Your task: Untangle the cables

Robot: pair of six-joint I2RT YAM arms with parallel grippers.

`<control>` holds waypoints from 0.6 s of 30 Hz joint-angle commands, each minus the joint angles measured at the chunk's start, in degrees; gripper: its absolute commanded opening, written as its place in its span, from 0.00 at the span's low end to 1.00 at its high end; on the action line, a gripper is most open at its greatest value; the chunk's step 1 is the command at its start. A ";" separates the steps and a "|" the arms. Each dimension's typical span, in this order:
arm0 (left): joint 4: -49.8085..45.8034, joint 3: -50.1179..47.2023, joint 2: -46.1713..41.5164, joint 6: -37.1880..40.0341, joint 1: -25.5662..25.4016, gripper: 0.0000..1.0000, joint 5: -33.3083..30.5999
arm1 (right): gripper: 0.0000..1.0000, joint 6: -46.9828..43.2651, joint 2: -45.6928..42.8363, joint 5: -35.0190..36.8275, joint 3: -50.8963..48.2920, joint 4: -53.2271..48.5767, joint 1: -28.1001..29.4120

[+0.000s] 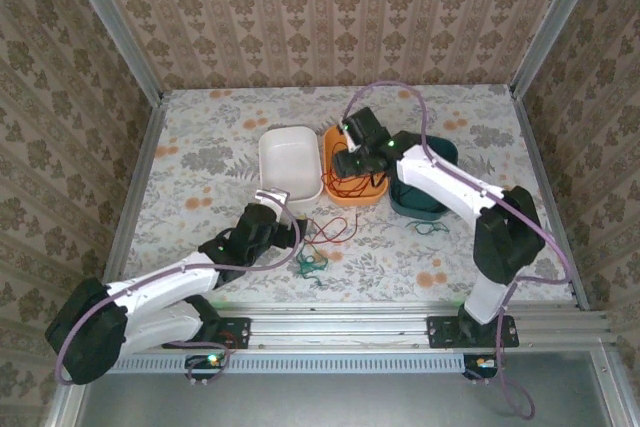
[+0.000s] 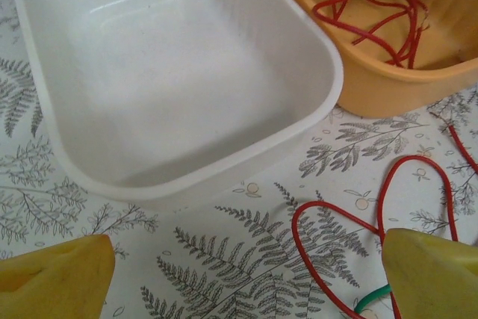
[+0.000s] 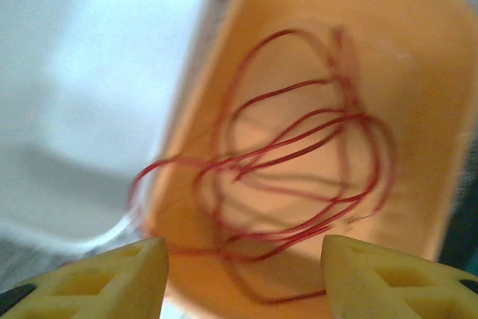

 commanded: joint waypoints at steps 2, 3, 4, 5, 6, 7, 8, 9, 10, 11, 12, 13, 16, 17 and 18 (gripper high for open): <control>-3.77 0.04 0.48 -5.46 1.28 0.93 -5.38 | 0.55 -3.58 -0.82 -10.76 -5.14 -4.87 5.65; -4.92 0.00 0.61 -6.48 1.92 0.93 -6.07 | 0.54 -3.79 -0.56 -12.23 -6.19 -5.51 6.62; -5.62 0.00 0.70 -7.13 2.43 0.93 -6.35 | 0.54 -3.92 -0.22 -13.99 -7.04 -5.80 7.53; -5.88 -0.08 0.72 -7.32 2.64 0.93 -6.38 | 0.54 -4.04 0.00 -15.50 -7.95 -5.80 8.07; -6.13 -0.04 0.55 -7.42 2.81 0.93 -6.42 | 0.55 -3.86 0.23 -16.49 -8.97 -5.57 8.90; -6.35 -0.17 0.44 -7.41 2.79 0.93 -6.38 | 0.55 -3.47 0.50 -16.79 -9.91 -5.21 9.50; -6.57 -0.14 0.29 -7.42 2.79 0.93 -6.44 | 0.56 -3.12 0.83 -17.34 -10.52 -4.86 9.92; -6.80 -0.15 0.10 -7.53 2.79 0.93 -6.43 | 0.57 -2.86 1.31 -17.76 -11.13 -4.48 10.32; -7.00 -0.23 -0.07 -7.62 2.83 0.93 -6.47 | 0.57 -2.62 1.80 -17.40 -11.61 -3.97 10.60; -7.07 -0.31 -0.17 -7.72 2.82 0.93 -6.53 | 0.58 -2.48 2.40 -16.62 -11.90 -3.55 10.84; -7.07 -0.42 -0.18 -7.94 2.86 0.93 -6.57 | 0.58 -2.54 3.17 -15.88 -11.88 -3.44 11.00; -7.07 -0.44 -0.18 -8.05 2.91 0.93 -6.52 | 0.58 -2.67 3.96 -14.92 -11.73 -3.54 11.07; -6.77 -0.27 -0.06 -8.24 2.90 0.93 -5.64 | 0.59 -3.33 6.00 -11.18 -11.19 -3.94 11.22; -6.64 -0.26 0.00 -8.23 2.86 0.93 -5.24 | 0.59 -3.63 6.46 -9.81 -10.92 -4.16 11.26; -6.50 -0.33 -0.09 -8.33 2.87 0.93 -4.91 | 0.59 -4.10 7.01 -8.72 -10.76 -4.19 11.35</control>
